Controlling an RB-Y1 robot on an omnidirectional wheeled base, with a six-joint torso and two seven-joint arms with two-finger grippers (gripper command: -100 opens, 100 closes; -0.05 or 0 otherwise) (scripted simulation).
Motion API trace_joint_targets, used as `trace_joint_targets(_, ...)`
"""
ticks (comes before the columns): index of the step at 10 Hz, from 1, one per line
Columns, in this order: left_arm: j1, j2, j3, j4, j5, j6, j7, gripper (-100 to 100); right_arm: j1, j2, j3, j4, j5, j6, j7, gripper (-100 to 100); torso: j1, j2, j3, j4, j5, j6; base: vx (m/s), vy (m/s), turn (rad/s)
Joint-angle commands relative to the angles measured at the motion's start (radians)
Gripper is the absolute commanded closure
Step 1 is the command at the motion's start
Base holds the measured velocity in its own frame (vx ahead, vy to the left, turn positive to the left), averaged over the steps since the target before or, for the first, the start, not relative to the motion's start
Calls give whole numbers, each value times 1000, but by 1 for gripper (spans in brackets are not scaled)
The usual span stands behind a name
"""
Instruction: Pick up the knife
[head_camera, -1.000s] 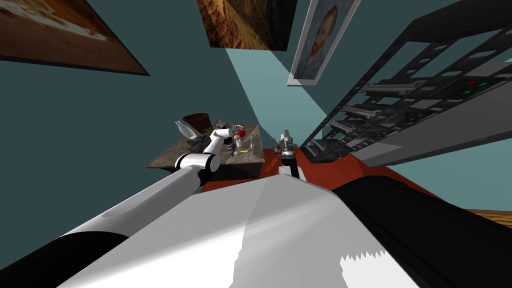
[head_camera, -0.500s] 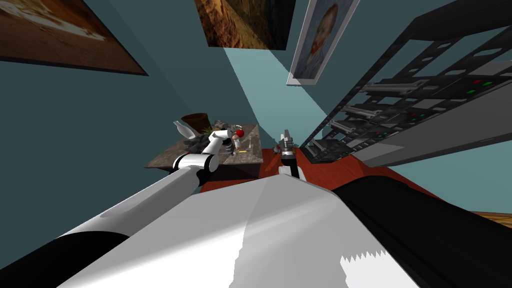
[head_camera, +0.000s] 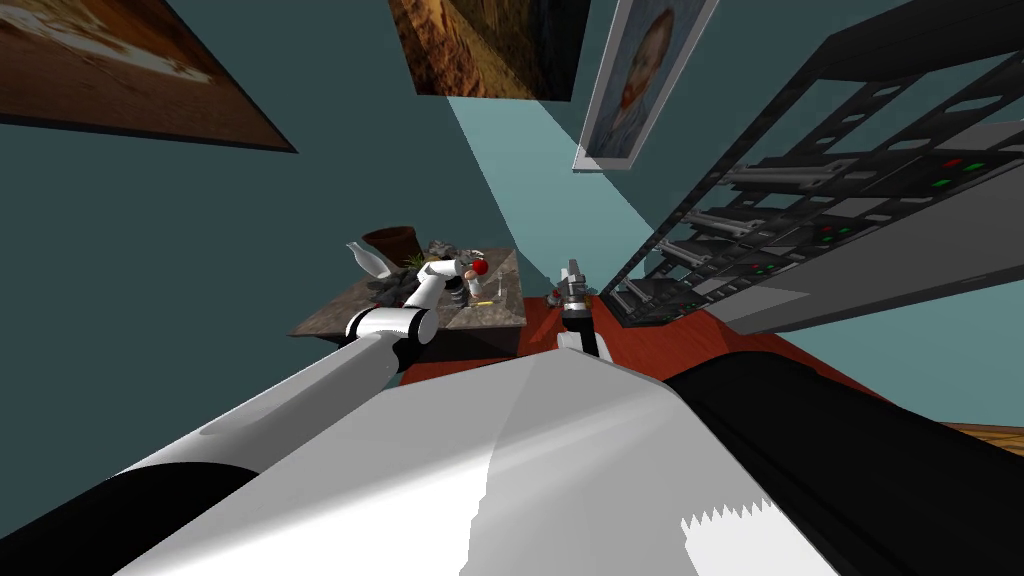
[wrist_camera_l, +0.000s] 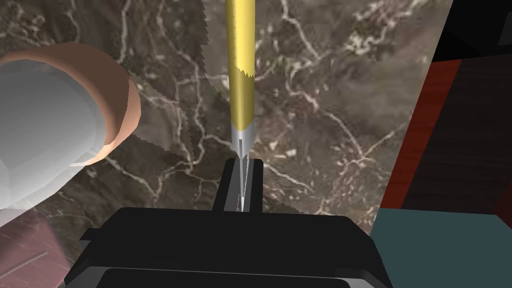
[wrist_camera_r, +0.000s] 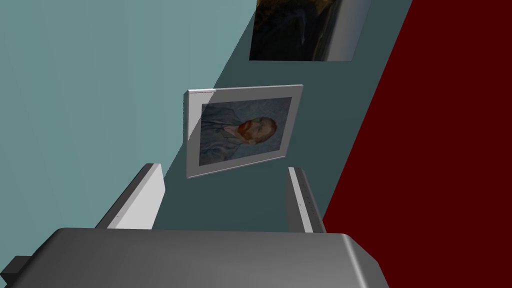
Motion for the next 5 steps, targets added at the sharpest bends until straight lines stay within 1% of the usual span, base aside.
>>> trace_joint_targets(1,-22,-16,-2,-3,-3,24,29,100,0,0,0,0,0,0,0,0,0,0,0,0,0,0,-8,55,-17)
trace_joint_targets(3,-26,-19,-3,-7,-4,30,34,100,0,0,0,0,0,0,0,0,4,0,0,0,1,0,2,70,-20)
trace_joint_targets(4,-32,-16,-1,8,-2,19,30,100,0,0,0,0,0,0,0,0,4,0,0,0,1,0,2,24,1)
trace_joint_targets(5,-31,-16,-2,5,-3,23,31,0,0,0,0,0,0,0,0,0,2,0,0,0,1,0,0,5,1)
